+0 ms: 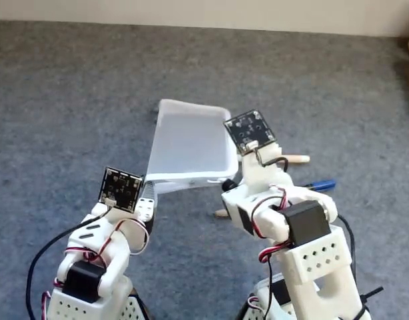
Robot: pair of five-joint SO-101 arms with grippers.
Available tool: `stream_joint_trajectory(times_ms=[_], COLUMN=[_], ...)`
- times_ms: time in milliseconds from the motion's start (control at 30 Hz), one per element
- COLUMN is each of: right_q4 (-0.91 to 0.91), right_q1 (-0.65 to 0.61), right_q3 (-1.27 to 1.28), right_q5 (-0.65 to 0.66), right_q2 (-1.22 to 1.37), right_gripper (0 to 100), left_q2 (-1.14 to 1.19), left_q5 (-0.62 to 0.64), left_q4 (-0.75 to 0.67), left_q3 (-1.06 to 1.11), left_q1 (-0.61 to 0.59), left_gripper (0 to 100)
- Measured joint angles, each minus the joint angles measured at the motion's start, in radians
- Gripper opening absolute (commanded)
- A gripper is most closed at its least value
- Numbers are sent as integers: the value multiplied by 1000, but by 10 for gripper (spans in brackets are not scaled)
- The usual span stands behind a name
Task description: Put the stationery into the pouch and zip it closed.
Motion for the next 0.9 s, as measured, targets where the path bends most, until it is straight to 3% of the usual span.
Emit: stream_joint_trajectory(times_ms=[267, 567, 767, 900], right_q4=[5, 8, 9, 9], right_q1=[117, 132, 132, 95], right_q3=[0, -9, -9, -9], right_q5=[0, 0, 0, -2], right_q2=[0, 0, -112, -253], right_gripper=[5, 5, 5, 5], left_q2=[0, 0, 2, 2], left_q5=[0, -2, -2, 12], left_q4=[0, 0, 0, 0], left_q3=[0, 0, 0, 2], left_q1=[0, -2, -11, -38], left_gripper=[7, 16, 237, 248])
